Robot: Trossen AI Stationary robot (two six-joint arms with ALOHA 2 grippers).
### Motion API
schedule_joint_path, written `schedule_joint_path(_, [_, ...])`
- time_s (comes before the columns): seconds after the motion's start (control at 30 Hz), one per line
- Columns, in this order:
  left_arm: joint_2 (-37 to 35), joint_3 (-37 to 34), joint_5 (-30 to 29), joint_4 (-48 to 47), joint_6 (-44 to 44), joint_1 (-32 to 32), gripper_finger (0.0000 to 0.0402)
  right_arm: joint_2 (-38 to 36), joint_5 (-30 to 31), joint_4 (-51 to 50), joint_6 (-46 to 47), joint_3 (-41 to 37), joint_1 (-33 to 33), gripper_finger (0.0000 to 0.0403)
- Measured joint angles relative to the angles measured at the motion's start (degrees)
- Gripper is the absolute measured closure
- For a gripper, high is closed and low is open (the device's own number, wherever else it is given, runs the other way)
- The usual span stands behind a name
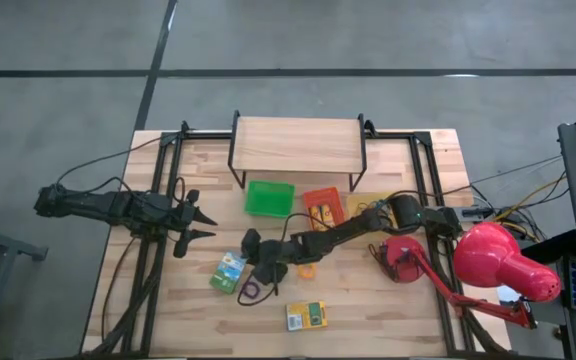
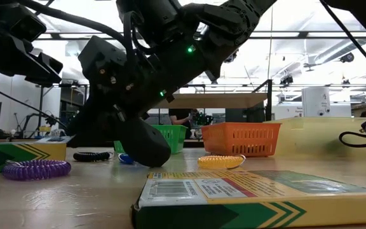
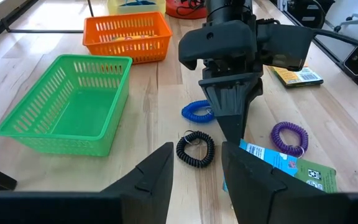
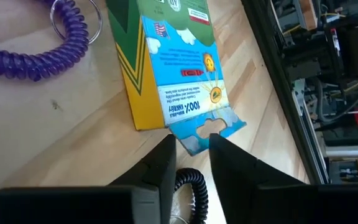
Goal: Pick & Place Office Desk Supplies
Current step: Put the top large crayon box into the orange bin
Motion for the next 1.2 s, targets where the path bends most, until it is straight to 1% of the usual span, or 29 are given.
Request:
schedule_joint_path(0.17, [0.00, -0.02, 0.01, 0.01, 0.00, 0.00, 0.0259, 0.00, -1.69, 0.00, -0.07, 0.00, -0.03, 0.0341])
schedule_joint_path(0.27, [0.00, -0.02, 0.02, 0.00, 0.00, -0.02, 0.0259, 0.00, -2.78, 0.00, -0.02, 0.00, -0.03, 0.0351])
schedule_joint_path(0.6, [0.00, -0.02, 0.00, 0.00, 0.00, 0.00, 0.0259, 0.00, -3.06, -0.07, -0.04, 0.00, 0.16, 0.0356])
schedule_joint_path(0.8, [0.00, -0.02, 0.02, 0.00, 0.00, -0.02, 0.0259, 0.00, -3.05, -0.18, -1.79, 0.02, 0.44, 0.0357])
schedule_joint_path(1.0, [0.00, -0.02, 0.01, 0.01, 0.00, 0.00, 0.0259, -0.04, -2.58, -2.16, -1.84, 0.07, 1.01, 0.0391])
schedule_joint_path(1.2, [0.00, -0.02, 0.01, 0.02, 0.00, 0.00, 0.0259, -0.15, -1.34, -3.16, -1.56, 0.07, 1.50, 0.0395])
